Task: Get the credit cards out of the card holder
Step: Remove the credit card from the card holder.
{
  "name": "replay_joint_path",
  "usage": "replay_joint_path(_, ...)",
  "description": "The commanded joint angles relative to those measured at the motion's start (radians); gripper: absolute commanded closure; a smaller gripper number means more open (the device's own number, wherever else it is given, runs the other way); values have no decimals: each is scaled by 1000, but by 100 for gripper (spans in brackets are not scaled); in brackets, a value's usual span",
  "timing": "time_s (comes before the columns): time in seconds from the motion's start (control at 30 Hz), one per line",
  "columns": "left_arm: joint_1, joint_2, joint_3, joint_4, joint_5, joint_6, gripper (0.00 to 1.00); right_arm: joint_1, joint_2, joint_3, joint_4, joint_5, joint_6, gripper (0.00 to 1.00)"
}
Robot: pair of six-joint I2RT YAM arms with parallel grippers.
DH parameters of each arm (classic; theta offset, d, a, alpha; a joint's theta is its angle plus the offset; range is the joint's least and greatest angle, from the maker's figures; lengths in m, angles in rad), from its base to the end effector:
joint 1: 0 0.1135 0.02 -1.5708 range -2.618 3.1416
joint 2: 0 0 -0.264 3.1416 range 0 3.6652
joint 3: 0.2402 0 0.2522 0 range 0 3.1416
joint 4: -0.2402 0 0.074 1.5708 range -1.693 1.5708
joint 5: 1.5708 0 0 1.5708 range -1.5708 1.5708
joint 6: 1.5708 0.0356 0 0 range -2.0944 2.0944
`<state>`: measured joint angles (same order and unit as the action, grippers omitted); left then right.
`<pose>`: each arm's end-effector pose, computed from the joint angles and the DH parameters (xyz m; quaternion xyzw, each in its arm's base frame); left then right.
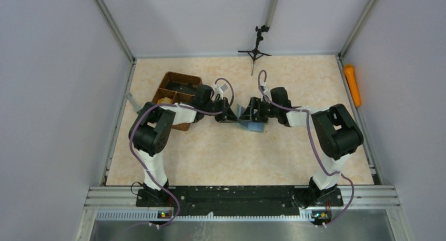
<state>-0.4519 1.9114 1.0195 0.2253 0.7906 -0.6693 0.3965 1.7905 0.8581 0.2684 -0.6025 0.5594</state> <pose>0.3367 -0.1916 0.1481 0.0772 0.8435 -0.5077 0.1573 0.3179 0.1550 0.1465 -0.0597 0.8662 0.4292 0.2487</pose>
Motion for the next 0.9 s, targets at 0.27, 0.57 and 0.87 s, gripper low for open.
replay_joint_path(0.27,-19,-90,-33,194,105,-46,100,-75,-12,-84,296,-139,172,24)
replay_joint_path(0.57,-27,-97,-35,207,108,-41,100,-75,11,-73,293,-160,176,29)
replay_joint_path(0.87,-33,-113,-45,228,114,-41,100,-61,13,-48,223,-144,136,33)
